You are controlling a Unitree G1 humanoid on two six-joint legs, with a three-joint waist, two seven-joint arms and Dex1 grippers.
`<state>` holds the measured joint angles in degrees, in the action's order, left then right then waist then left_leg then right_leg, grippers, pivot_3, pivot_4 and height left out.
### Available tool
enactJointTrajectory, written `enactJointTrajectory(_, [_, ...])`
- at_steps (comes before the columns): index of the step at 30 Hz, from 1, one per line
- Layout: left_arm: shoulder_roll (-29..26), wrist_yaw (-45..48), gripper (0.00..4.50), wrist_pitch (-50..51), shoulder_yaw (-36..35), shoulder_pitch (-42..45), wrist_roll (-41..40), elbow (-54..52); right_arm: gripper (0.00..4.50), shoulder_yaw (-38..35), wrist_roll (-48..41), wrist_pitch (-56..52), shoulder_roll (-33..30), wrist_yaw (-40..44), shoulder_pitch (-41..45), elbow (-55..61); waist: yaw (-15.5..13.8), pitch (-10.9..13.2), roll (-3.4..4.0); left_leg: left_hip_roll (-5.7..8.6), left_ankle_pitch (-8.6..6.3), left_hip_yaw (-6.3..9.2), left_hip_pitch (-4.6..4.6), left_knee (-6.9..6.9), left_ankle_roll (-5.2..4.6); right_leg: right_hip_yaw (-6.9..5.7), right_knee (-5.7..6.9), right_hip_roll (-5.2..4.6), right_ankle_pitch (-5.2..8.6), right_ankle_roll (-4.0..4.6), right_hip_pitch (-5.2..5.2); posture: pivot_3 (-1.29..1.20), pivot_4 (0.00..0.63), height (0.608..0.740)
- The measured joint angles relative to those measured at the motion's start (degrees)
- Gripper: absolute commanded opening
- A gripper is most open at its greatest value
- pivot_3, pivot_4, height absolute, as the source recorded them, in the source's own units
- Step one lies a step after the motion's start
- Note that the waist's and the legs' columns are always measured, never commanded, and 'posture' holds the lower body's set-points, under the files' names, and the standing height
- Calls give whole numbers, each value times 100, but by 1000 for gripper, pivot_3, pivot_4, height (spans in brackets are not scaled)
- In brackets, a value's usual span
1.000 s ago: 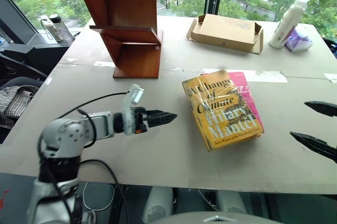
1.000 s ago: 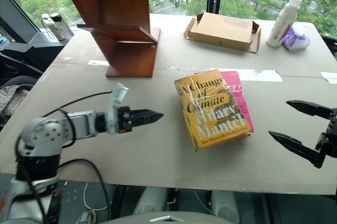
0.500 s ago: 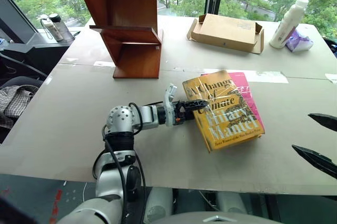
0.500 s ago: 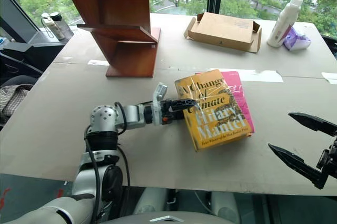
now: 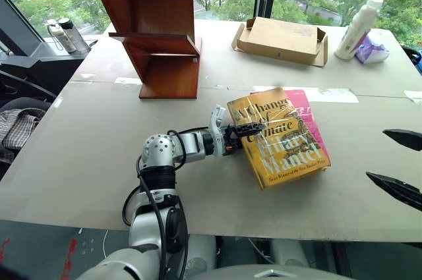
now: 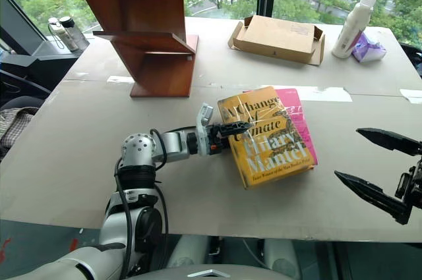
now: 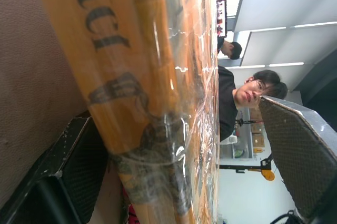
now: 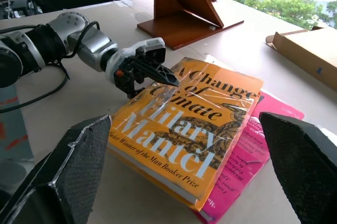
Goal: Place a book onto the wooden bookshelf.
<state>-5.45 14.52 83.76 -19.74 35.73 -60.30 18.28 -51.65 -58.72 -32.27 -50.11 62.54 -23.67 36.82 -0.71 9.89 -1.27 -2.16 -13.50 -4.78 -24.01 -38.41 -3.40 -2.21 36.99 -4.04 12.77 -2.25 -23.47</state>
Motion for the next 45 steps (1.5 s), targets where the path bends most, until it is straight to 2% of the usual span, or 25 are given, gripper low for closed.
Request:
enactJointTrajectory(4, [-91, 27, 1154, 118, -133, -10, -67, -39, 4500, 355, 5, 1, -317, 244, 456, -451, -13, 0, -1, 1, 0, 11, -11, 3, 0, -4, -2, 6, 0, 1, -4, 0, 150, 733])
enactJointTrajectory(7, [-201, 18, 564, 217, -321, -100, -138, -271, 4500, 557, 41, 2, -390, 401, 654, -677, -9, 0, 0, 1, 1, 12, -19, 2, 0, -3, -6, 7, 0, 0, -8, 0, 150, 733])
enactJointTrajectory(11, [-489, -88, 508, 552, -699, -458, -484, -982, 4500, 927, 193, 14, -384, 465, 977, -995, -5, 3, -4, 0, 1, 17, -31, 0, 0, -2, -8, -3, 0, 0, -15, 0, 150, 733])
enactJointTrajectory(14, [-1045, -53, 508, 708, -905, -430, -831, -1692, 4500, 1155, 264, 63, -350, 495, 1224, -1152, -13, 4, -3, -1, 2, 34, -41, -3, 3, -11, -7, -2, -1, 2, -17, 0, 150, 733])
enactJointTrajectory(17, [-1431, 48, 508, 718, -931, -210, -1004, -2043, 4500, 1303, 328, 119, -333, 517, 1381, -1291, -44, 3, -2, 3, 3, 45, -52, -12, 5, -24, -7, 0, -1, 2, -16, 0, 150, 733])
enactJointTrajectory(20, [-2315, 479, 508, 555, -545, 691, -1035, -2494, 4500, 1496, 409, 184, -312, 534, 1788, -1570, -48, 14, -14, 6, 3, 54, -76, -33, 5, -37, -7, 10, -2, 2, -24, 0, 150, 733])
enactJointTrajectory(22, [-3447, 1578, 508, -656, 310, 1551, -228, -3283, 4500, 1567, 479, 313, -287, 559, 2128, -1884, -35, 5, 0, 19, 4, 25, -62, -22, 9, -33, -20, 5, -2, 1, -20, 0, 150, 733])
enactJointTrajectory(23, [-3632, 1770, 508, -918, 468, 1668, -34, -3416, 4500, 1570, 488, 339, -277, 559, 2163, -1938, -30, 1, 6, 24, 6, 21, -59, -17, 13, -30, -21, 1, -1, 0, -19, 0, 150, 733])
enactJointTrajectory(25, [-4339, 2710, 508, -2562, 1486, 1925, 1291, -3597, 4500, 1683, 553, 382, -228, 557, 2376, -2143, -29, -4, 20, 36, 10, 1, -44, 6, 18, -13, -31, -1, 0, -2, -17, 0, 150, 733])
enactJointTrajectory(27, [-4618, 3434, 508, -4435, 2397, 2423, 2815, -3183, 4500, 1763, 578, 413, -165, 565, 2657, -2355, -39, 5, 15, 33, 9, 11, -64, 4, 12, -21, -29, 4, 0, -1, -32, 0, 150, 733])
enactJointTrajectory(31, [-5014, 4188, 508, -6678, 3161, 3465, 4601, -2226, 4500, 1924, 716, 621, -126, 677, 2943, -2635, -36, 9, 11, 30, 0, 7, -75, 3, -4, -21, -31, 13, 1, -4, -45, 0, 150, 733])
enactJointTrajectory(34, [-5257, 4511, 508, -7681, 3275, 4041, 5472, -1503, 4500, 1985, 806, 722, -17, 718, 2985, -2707, -12, 11, 15, 29, 0, -4, -71, 3, -5, -12, -25, 17, -2, -41, -46, 0, 150, 733])
enactJointTrajectory(37, [-5285, 4753, 508, -8168, 3492, 4469, 6100, -854, 4500, 2093, 841, 813, 48, 719, 3186, -2743, -14, 14, 16, 26, 0, -5, -71, 0, -5, -12, -20, 21, 0, -48, -46, 0, 150, 733])
enactJointTrajectory(43, [-5423, 5175, 508, -8336, 4194, 4690, 7615, 580, 4500, 2314, 936, 1014, 210, 725, 3425, -2857, -11, 16, 19, 8, -1, -11, -71, -7, -7, -11, -12, 34, 12, -69, -51, 0, 150, 733])
enactJointTrajectory(45, [-5194, 5266, 508, -8350, 4414, 4707, 7930, 1034, 4500, 2401, 947, 1031, 251, 721, 3472, -2857, -17, 22, 11, 3, -1, -10, -77, -12, -7, -12, -6, 35, 11, -68, -57, 0, 150, 733])
